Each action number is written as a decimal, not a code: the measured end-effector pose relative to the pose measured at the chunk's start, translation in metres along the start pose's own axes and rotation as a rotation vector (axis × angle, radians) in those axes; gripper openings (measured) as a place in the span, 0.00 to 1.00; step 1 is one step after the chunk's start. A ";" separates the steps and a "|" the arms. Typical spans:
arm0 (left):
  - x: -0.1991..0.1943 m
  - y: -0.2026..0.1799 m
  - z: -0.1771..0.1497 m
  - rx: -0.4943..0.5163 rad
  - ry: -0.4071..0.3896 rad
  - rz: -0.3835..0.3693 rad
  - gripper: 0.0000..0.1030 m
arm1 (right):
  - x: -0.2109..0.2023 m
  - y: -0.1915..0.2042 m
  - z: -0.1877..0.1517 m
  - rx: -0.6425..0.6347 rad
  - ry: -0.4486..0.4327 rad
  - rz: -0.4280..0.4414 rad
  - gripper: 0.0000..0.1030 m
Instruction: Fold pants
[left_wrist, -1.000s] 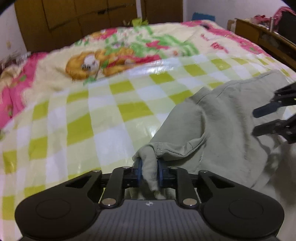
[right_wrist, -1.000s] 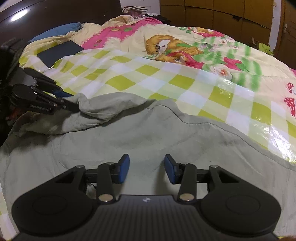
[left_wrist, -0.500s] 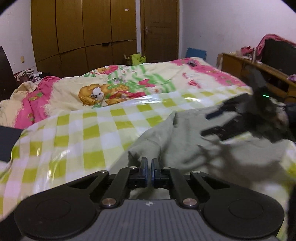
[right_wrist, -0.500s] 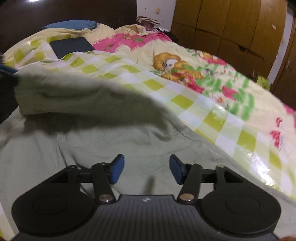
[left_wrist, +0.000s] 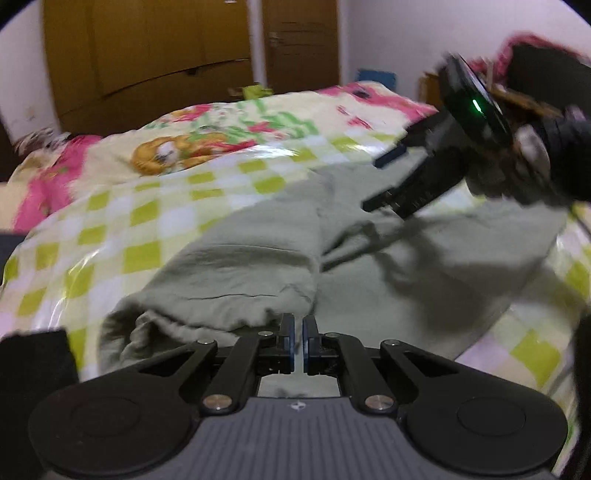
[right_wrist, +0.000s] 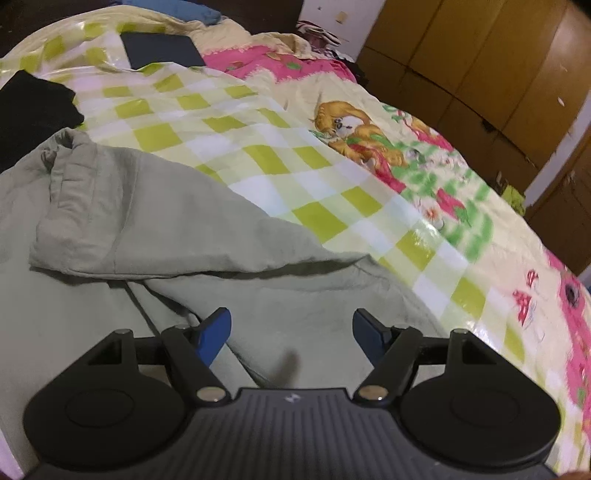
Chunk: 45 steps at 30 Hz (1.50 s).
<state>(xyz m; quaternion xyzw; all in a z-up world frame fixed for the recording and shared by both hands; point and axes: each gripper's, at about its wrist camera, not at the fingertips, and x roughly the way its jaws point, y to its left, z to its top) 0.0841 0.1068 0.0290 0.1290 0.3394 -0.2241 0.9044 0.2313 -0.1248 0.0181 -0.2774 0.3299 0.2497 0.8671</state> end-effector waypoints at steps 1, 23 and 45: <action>0.003 -0.009 0.000 0.061 -0.004 0.033 0.21 | 0.000 0.000 -0.002 0.003 0.001 0.010 0.70; 0.077 -0.013 0.020 0.215 0.110 0.174 0.24 | -0.006 -0.002 -0.012 0.052 -0.030 0.073 0.71; -0.016 0.039 0.039 0.085 -0.001 0.230 0.24 | 0.058 -0.038 -0.010 -0.078 0.135 -0.115 0.01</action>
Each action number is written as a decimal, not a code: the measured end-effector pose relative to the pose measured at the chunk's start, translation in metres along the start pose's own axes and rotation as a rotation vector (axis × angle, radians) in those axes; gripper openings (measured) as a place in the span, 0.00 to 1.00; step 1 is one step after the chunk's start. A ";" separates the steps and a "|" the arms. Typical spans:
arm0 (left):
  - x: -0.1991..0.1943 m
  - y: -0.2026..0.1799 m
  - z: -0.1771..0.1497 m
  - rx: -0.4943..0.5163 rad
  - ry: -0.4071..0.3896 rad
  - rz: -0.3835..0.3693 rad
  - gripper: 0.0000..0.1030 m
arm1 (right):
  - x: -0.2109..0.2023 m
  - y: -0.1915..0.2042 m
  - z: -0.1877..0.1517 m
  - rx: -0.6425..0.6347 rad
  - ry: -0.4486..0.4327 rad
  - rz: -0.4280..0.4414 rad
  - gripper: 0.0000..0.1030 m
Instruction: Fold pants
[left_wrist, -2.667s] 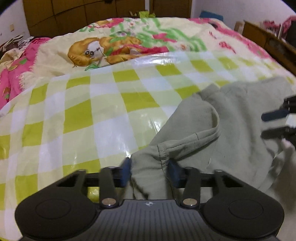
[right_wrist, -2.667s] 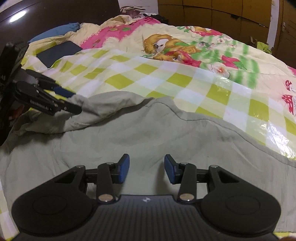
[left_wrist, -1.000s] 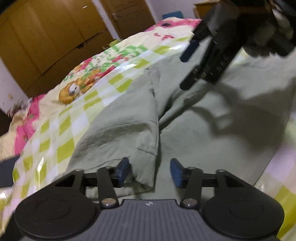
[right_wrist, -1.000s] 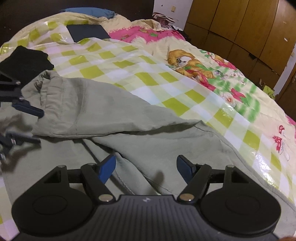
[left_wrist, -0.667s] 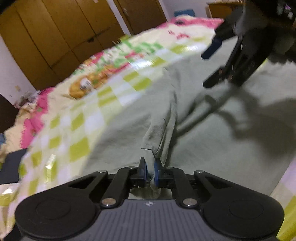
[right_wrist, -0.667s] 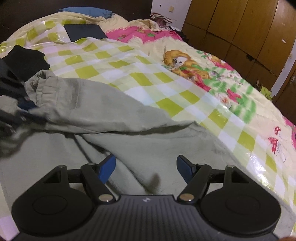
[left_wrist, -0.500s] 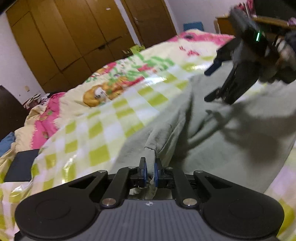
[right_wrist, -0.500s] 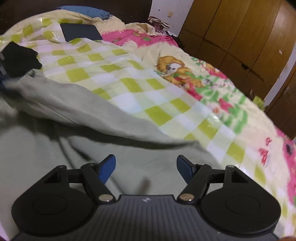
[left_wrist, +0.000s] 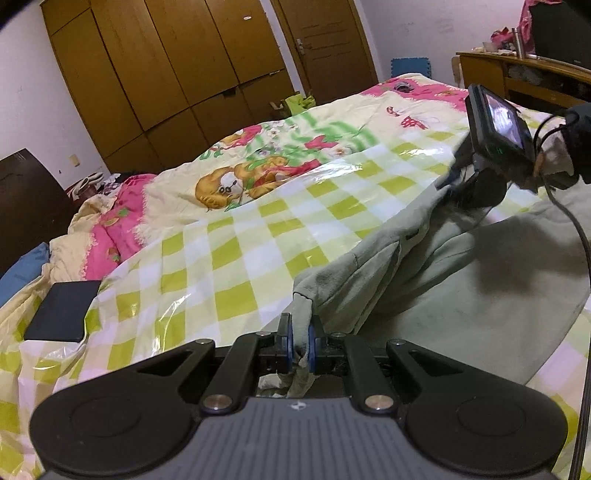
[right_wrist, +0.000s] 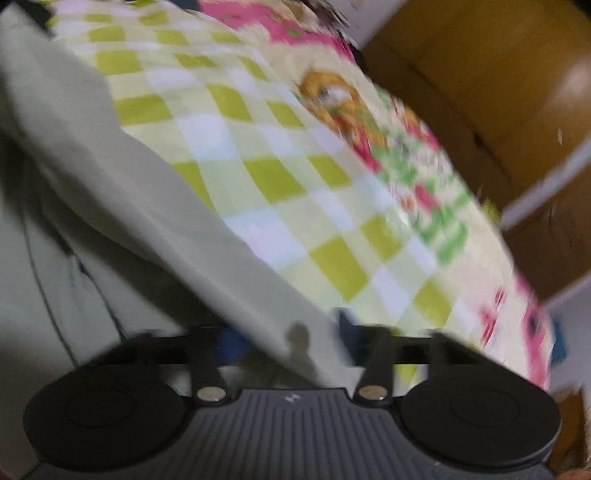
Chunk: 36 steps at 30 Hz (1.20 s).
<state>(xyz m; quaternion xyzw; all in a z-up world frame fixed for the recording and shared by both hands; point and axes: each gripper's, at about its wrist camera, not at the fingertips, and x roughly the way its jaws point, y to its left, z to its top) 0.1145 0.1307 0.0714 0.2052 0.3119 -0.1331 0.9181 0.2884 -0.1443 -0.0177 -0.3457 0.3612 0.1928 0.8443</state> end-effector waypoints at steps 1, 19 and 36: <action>0.001 0.000 0.000 0.007 0.001 0.007 0.24 | -0.002 -0.005 -0.001 0.032 0.002 0.017 0.01; -0.049 0.002 -0.056 0.029 -0.020 0.184 0.24 | -0.206 0.081 -0.051 0.213 -0.057 0.194 0.01; 0.009 0.048 0.026 0.089 -0.103 0.272 0.24 | -0.181 -0.006 0.025 0.436 -0.150 0.039 0.01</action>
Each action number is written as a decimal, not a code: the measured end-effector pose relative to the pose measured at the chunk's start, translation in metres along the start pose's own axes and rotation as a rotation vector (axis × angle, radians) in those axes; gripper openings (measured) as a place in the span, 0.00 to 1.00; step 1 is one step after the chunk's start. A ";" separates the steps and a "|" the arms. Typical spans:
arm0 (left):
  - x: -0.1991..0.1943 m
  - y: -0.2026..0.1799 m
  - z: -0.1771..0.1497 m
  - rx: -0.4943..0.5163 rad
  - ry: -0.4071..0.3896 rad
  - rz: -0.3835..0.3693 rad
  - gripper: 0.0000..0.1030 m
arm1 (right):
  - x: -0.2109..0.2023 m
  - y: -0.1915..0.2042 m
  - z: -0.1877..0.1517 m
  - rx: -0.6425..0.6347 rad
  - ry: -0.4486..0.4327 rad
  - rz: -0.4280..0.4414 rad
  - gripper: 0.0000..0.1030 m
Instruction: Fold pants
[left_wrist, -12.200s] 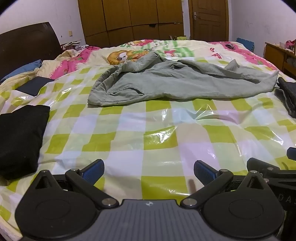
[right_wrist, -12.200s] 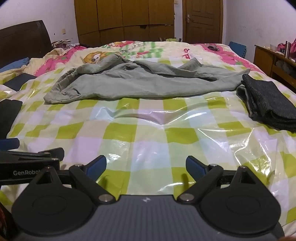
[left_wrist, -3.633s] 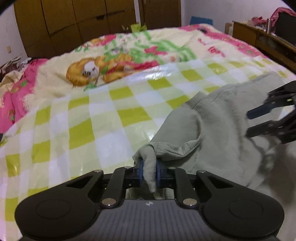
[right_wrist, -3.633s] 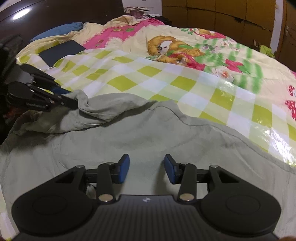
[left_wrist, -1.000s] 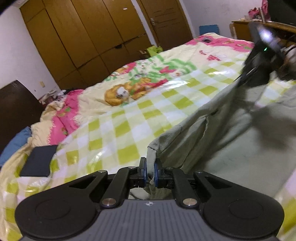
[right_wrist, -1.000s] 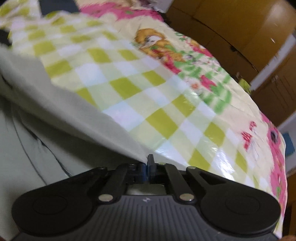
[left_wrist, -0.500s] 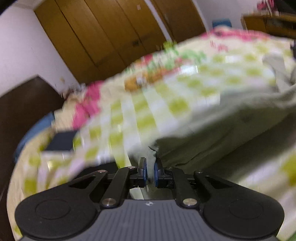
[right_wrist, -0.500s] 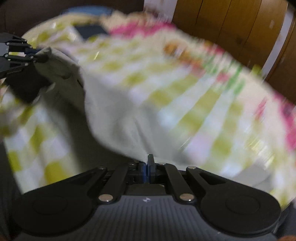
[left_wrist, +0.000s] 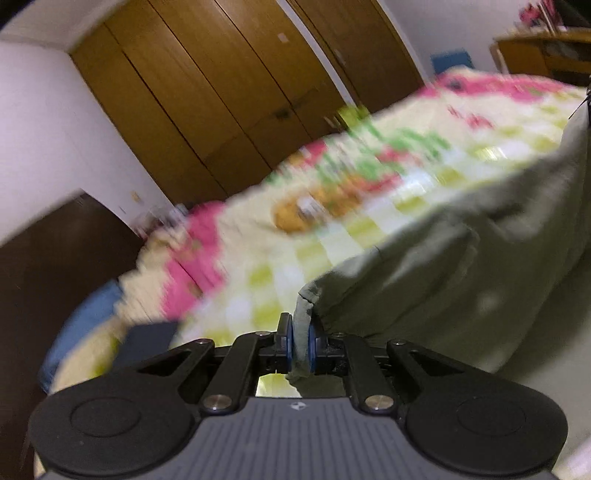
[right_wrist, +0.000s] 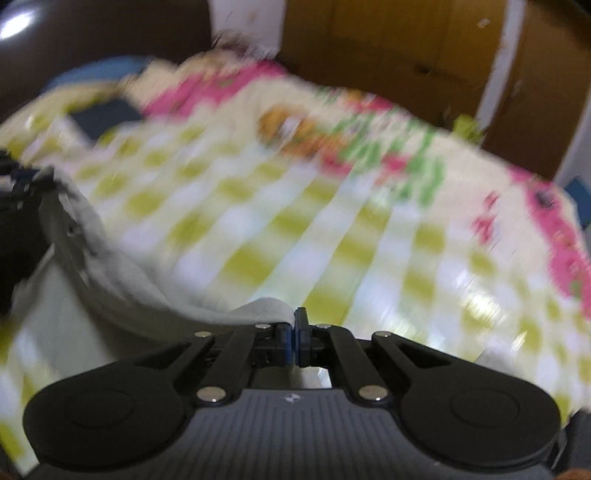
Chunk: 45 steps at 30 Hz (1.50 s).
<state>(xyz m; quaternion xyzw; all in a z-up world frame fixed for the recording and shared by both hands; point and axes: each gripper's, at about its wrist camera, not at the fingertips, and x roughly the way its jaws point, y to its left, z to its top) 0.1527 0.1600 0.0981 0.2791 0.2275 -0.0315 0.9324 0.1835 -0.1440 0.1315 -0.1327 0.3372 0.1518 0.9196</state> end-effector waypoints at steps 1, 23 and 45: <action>-0.006 0.004 0.001 -0.008 -0.024 0.012 0.24 | -0.008 0.000 0.003 -0.006 -0.034 -0.006 0.01; -0.042 -0.060 -0.158 0.078 0.236 -0.017 0.32 | 0.035 0.100 -0.148 -0.138 0.244 0.108 0.08; -0.106 -0.068 -0.138 0.036 0.174 -0.062 0.50 | 0.004 0.040 -0.173 0.008 0.260 0.019 0.37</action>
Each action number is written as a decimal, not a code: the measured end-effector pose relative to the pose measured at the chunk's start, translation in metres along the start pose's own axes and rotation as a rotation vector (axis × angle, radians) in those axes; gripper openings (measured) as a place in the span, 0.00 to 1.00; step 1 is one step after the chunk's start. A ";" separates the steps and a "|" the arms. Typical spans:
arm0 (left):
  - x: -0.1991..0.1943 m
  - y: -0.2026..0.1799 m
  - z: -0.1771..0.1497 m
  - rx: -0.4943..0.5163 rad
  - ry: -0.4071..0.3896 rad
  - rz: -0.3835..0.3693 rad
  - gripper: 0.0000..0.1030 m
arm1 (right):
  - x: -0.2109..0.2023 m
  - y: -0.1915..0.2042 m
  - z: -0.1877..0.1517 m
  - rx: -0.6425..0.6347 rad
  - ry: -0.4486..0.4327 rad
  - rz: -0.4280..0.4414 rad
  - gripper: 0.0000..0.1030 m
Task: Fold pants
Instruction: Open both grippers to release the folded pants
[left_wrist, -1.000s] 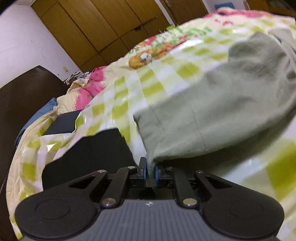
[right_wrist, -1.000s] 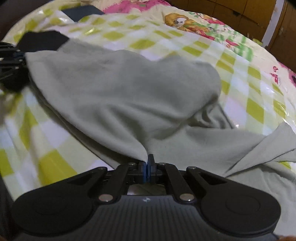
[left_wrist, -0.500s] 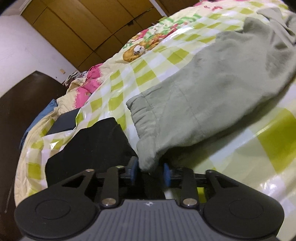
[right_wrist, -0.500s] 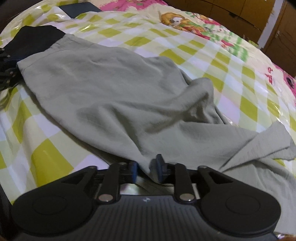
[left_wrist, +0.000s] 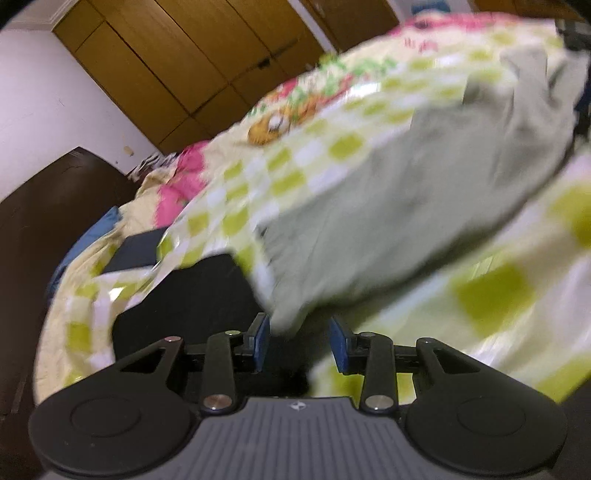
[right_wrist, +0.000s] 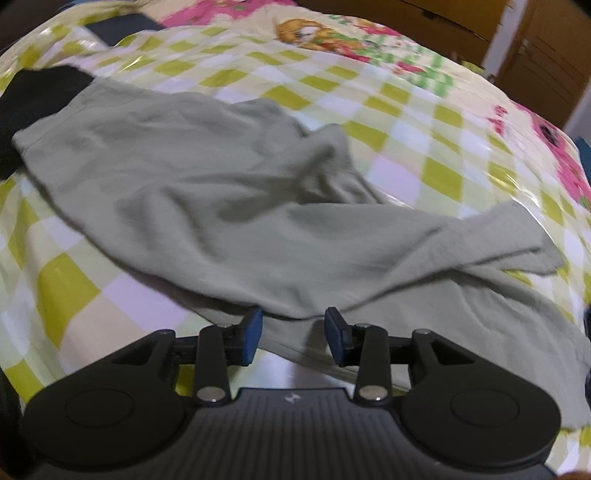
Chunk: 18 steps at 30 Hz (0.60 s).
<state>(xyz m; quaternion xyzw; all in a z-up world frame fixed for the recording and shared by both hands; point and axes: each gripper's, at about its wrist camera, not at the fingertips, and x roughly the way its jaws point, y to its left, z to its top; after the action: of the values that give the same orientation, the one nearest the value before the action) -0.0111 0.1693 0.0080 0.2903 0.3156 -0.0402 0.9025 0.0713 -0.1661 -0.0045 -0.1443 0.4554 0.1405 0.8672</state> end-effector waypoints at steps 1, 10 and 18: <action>0.003 -0.005 0.007 -0.009 -0.017 -0.017 0.50 | -0.001 -0.005 -0.001 0.020 -0.001 -0.005 0.37; 0.056 -0.062 0.035 0.059 0.074 -0.130 0.51 | -0.012 -0.080 -0.010 0.258 -0.028 -0.039 0.38; 0.038 -0.081 0.101 0.039 -0.046 -0.218 0.51 | 0.011 -0.180 0.026 0.530 -0.120 -0.084 0.39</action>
<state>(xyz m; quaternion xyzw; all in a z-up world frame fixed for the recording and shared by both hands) 0.0541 0.0508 0.0093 0.2707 0.3236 -0.1507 0.8940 0.1641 -0.3203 0.0222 0.0775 0.4176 -0.0114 0.9053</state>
